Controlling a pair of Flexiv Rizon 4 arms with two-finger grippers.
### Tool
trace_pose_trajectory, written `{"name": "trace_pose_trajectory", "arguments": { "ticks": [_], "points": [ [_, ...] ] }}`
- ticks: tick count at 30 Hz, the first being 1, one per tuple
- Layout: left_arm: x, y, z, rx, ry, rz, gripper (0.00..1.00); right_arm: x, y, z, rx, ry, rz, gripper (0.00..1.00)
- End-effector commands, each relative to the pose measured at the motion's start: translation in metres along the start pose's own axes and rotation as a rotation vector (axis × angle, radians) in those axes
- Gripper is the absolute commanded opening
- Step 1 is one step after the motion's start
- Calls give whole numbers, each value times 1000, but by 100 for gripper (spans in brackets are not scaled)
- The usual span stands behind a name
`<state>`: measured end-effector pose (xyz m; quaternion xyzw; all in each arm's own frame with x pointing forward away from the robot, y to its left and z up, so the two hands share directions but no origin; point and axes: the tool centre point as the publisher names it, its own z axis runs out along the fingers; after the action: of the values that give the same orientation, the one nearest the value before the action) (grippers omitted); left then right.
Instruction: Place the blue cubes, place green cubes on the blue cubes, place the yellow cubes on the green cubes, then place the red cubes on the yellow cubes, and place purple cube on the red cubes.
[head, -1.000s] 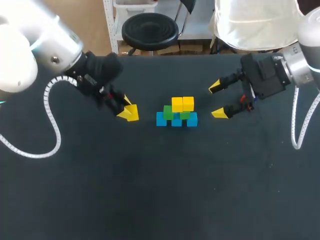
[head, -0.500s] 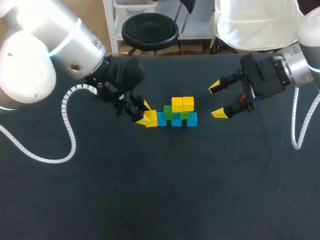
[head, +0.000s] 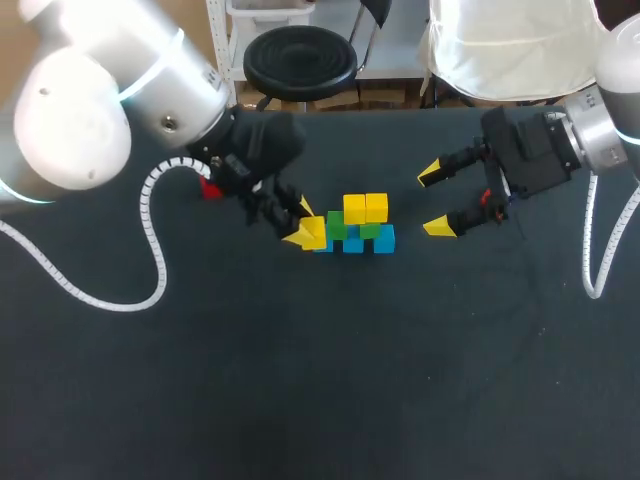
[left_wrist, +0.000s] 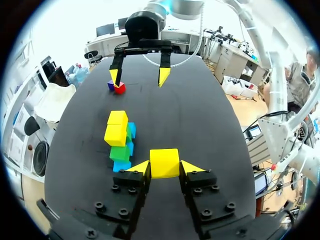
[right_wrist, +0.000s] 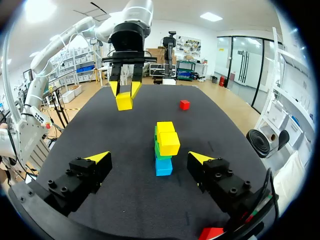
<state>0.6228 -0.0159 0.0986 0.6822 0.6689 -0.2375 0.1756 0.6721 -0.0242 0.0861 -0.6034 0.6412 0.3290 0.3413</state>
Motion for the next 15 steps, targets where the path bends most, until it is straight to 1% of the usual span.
{"name": "trace_pose_trajectory", "arguments": {
  "ticks": [1, 12, 15],
  "points": [
    [-1, 3, 1, 7, 4, 1, 0, 0, 0, 0, 0, -2, -1, 100],
    [-1, 3, 1, 7, 4, 1, 0, 0, 0, 0, 0, -2, -1, 100],
    [-7, 13, -5, -20, 5, 11, 0, 0, 0, 0, 0, -2, -1, 100]
  ]
}}
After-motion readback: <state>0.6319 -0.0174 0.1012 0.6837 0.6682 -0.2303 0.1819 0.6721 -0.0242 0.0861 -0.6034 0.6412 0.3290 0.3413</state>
